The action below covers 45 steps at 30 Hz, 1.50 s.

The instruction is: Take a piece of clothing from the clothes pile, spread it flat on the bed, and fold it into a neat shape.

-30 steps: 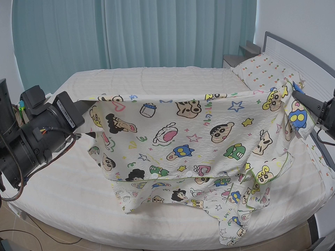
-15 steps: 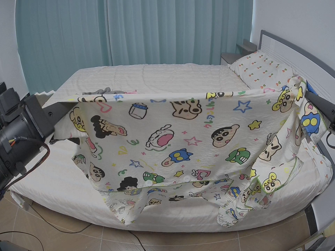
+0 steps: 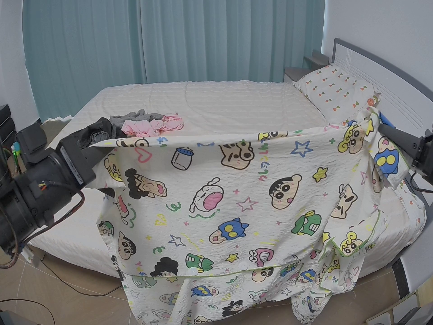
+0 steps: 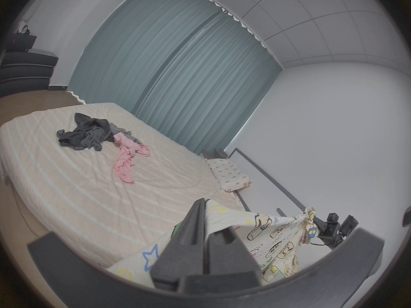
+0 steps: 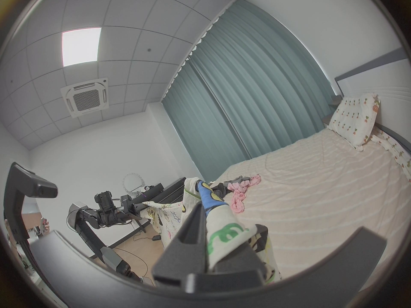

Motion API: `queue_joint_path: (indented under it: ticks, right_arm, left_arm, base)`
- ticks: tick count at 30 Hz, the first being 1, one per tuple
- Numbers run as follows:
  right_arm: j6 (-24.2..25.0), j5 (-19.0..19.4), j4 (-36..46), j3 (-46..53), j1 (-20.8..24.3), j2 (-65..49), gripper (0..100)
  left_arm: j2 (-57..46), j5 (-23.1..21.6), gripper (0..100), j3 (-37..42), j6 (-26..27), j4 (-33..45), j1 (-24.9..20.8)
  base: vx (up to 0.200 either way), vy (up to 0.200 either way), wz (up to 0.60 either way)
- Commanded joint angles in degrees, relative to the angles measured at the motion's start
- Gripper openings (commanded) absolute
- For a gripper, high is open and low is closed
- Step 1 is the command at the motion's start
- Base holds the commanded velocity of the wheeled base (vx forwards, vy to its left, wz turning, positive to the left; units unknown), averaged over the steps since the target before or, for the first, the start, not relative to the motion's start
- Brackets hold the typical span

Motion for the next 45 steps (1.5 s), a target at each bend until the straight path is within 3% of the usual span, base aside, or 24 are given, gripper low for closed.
queue_joint_path:
  ticks: [1, 11, 17, 33, 45]
  right_arm:
    - [-0.1, 0.0, -1.2, -1.1, -1.8, 7.7, 0]
    - [-0.1, -0.7, -2.3, -2.3, -3.0, 14.6, 0]
    - [-0.6, -2.3, -2.3, -6.9, -4.9, 22.4, 0]
    - [-4.2, -5.3, -6.4, -15.5, -6.1, 40.5, 0]
    - [-4.0, -7.2, -9.1, -20.6, -6.0, 52.1, 0]
  left_arm:
    - [8.5, -0.7, 0, -1.5, -0.2, -1.5, 2.6]
    - [23.9, -2.8, 0, -8.1, -0.4, -2.2, 5.8]
    - [35.4, -3.0, 0, -17.7, -1.5, -2.2, 9.4]
    - [56.0, -6.6, 0, -37.7, -1.1, -2.1, 11.9]
    - [68.8, -6.4, 0, -46.9, 0.8, -1.3, 12.3]
  base:
    - [0.2, 0.0, 0.0]
    - [0.2, 0.0, 0.0]
    - [0.2, 0.0, 0.0]
    - [0.2, 0.0, 0.0]
    - [0.0, 0.0, 0.0]
